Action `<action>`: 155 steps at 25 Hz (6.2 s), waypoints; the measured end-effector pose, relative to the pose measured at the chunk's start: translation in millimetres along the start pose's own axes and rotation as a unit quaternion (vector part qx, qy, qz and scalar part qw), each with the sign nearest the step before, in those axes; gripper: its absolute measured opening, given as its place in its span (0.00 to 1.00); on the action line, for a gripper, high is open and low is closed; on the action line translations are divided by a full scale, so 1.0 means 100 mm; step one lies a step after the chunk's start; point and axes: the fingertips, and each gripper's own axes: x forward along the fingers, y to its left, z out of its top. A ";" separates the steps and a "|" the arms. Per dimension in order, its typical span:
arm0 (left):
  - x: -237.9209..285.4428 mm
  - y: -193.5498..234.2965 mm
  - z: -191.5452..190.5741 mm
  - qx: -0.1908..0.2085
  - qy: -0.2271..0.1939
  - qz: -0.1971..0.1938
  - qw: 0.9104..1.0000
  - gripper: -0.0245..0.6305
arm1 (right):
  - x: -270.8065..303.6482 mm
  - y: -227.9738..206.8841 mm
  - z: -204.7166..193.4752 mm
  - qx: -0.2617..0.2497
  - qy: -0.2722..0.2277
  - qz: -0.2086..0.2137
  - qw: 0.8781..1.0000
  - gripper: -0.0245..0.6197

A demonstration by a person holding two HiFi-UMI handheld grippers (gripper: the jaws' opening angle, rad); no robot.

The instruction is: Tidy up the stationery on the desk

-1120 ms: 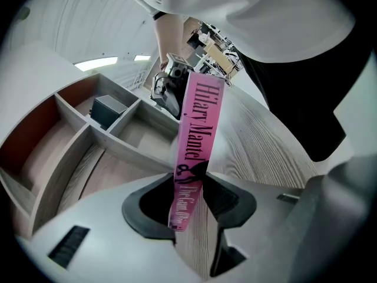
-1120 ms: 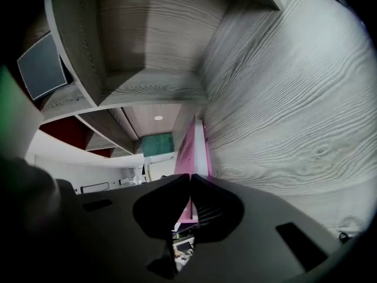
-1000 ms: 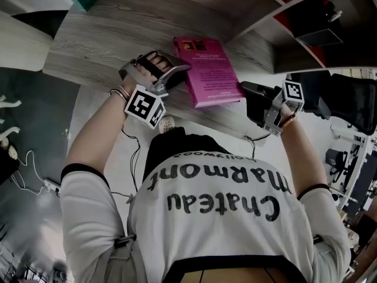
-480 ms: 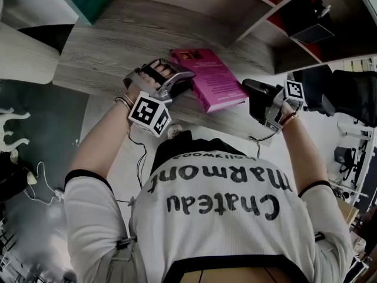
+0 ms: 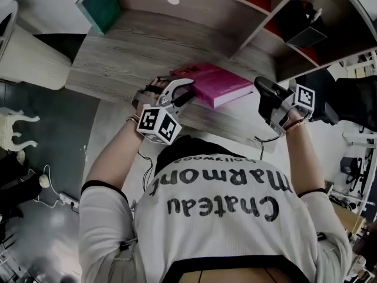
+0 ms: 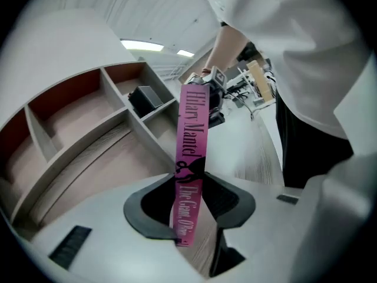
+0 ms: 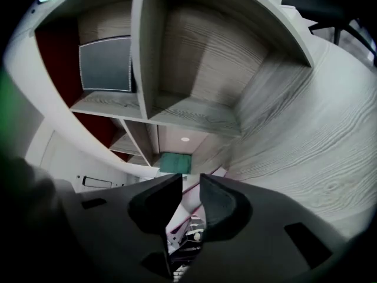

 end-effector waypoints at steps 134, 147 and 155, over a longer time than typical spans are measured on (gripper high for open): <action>-1.50 2.76 -3.54 -0.471 0.047 0.384 0.793 0.26 | 2.52 0.46 -0.97 -0.099 -0.035 -0.099 0.990 0.06; -1.41 2.86 -3.60 -0.476 0.045 0.388 0.788 0.26 | 2.49 0.42 -0.93 -0.095 -0.042 -0.107 0.989 0.06; -1.37 2.91 -3.63 -0.478 0.042 0.390 0.786 0.27 | 2.50 0.42 -0.91 -0.093 -0.044 -0.105 0.989 0.06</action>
